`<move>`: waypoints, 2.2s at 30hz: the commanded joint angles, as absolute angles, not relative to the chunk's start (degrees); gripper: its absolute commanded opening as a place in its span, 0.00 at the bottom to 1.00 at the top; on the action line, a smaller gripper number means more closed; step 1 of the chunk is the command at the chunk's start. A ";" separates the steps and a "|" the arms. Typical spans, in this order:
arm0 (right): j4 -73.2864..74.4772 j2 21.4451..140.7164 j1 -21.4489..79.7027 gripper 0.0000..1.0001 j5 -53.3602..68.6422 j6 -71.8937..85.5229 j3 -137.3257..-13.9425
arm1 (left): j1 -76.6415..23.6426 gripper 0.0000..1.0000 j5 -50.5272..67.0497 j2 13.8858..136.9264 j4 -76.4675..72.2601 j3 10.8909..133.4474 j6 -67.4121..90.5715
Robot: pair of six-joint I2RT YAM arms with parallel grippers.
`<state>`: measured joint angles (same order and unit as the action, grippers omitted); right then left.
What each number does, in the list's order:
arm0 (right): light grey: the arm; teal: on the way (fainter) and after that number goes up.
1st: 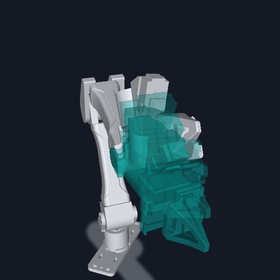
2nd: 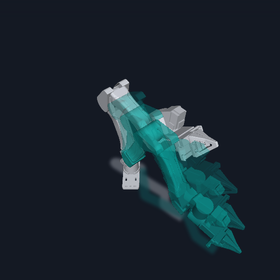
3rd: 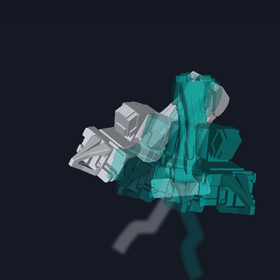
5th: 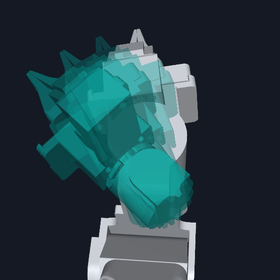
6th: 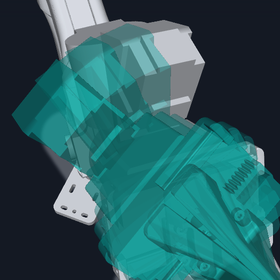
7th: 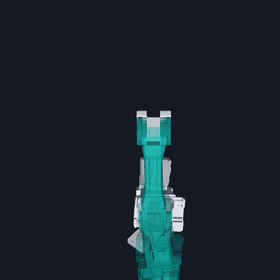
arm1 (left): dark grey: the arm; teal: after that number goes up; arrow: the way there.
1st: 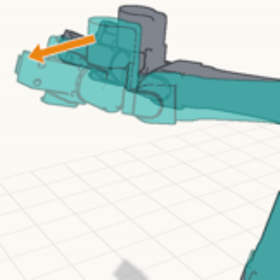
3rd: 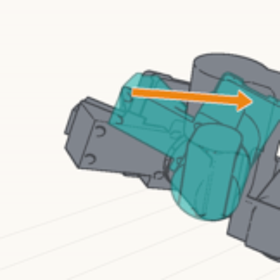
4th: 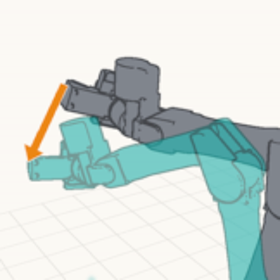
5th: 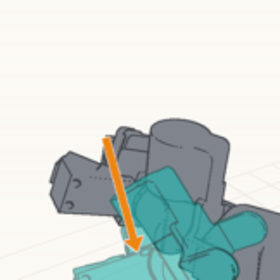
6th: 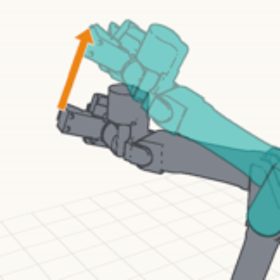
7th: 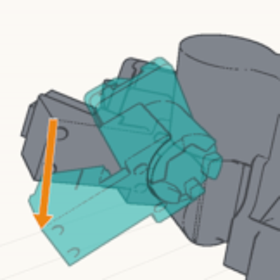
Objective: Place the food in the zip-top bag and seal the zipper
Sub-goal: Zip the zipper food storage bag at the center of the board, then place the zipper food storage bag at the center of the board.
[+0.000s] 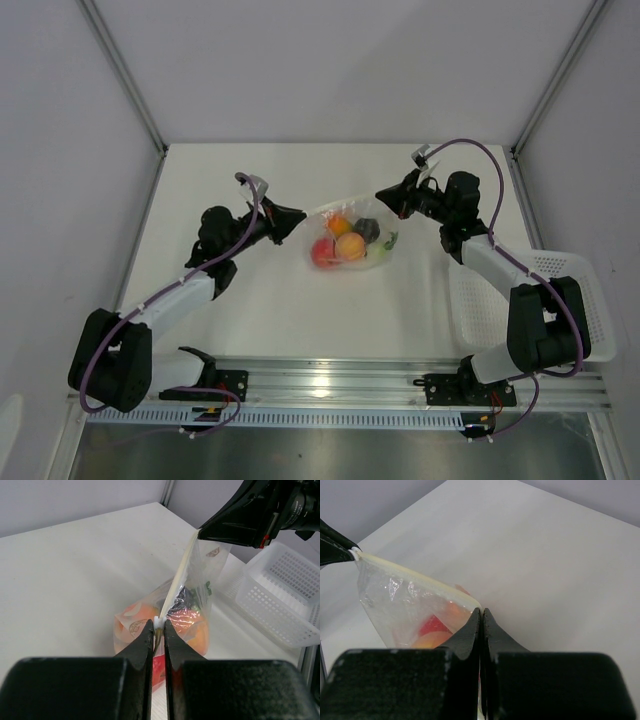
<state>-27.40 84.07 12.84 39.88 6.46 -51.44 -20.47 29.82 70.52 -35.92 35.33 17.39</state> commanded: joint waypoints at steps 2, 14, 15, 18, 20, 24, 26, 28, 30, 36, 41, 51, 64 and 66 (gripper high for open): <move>-30.41 82.35 11.25 0.00 36.21 5.80 -51.50 | -18.90 0.01 27.60 68.12 -39.11 34.45 16.43; -30.76 83.06 11.07 0.00 36.73 6.42 -51.59 | -17.93 0.01 27.42 67.94 -39.90 33.92 17.40; -31.02 83.23 11.07 0.00 36.91 6.85 -51.68 | -17.93 0.01 27.51 68.03 -39.90 33.84 17.40; -31.55 83.41 11.16 0.00 37.26 7.12 -51.68 | -17.93 0.00 27.16 68.03 -39.90 33.75 17.40; -31.46 83.50 11.16 0.00 37.53 7.29 -51.77 | -17.93 0.02 27.07 67.85 -40.08 33.66 17.40; -30.94 84.11 12.48 0.00 38.23 6.77 -52.73 | -17.93 0.55 26.02 67.50 -40.34 33.40 17.93; -29.36 84.29 13.88 0.00 38.23 5.46 -53.78 | -17.93 0.69 25.23 67.59 -39.91 33.31 18.10; -28.30 84.72 15.28 0.00 38.58 4.92 -54.40 | -17.93 0.74 22.95 67.67 -39.12 33.49 18.37; -28.30 84.81 15.99 0.00 39.28 5.18 -55.28 | -17.93 0.96 21.37 67.76 -37.54 33.84 18.72; -26.02 86.65 18.81 0.00 37.80 7.72 -58.79 | -17.93 1.00 10.38 65.74 -34.45 32.79 20.30; -24.87 93.06 20.04 0.00 32.88 11.86 -64.15 | -17.93 0.99 6.77 65.12 -34.55 31.99 21.27; -27.16 107.38 19.16 0.00 24.52 28.73 -70.57 | -17.93 0.99 1.67 67.32 -29.09 34.28 23.03; -17.85 116.89 19.51 0.00 11.88 36.56 -74.53 | -17.93 0.99 3.69 69.52 -30.23 34.72 23.38; -17.14 117.16 19.51 0.00 9.68 36.65 -74.01 | -17.93 0.99 3.69 69.87 -30.23 34.89 23.47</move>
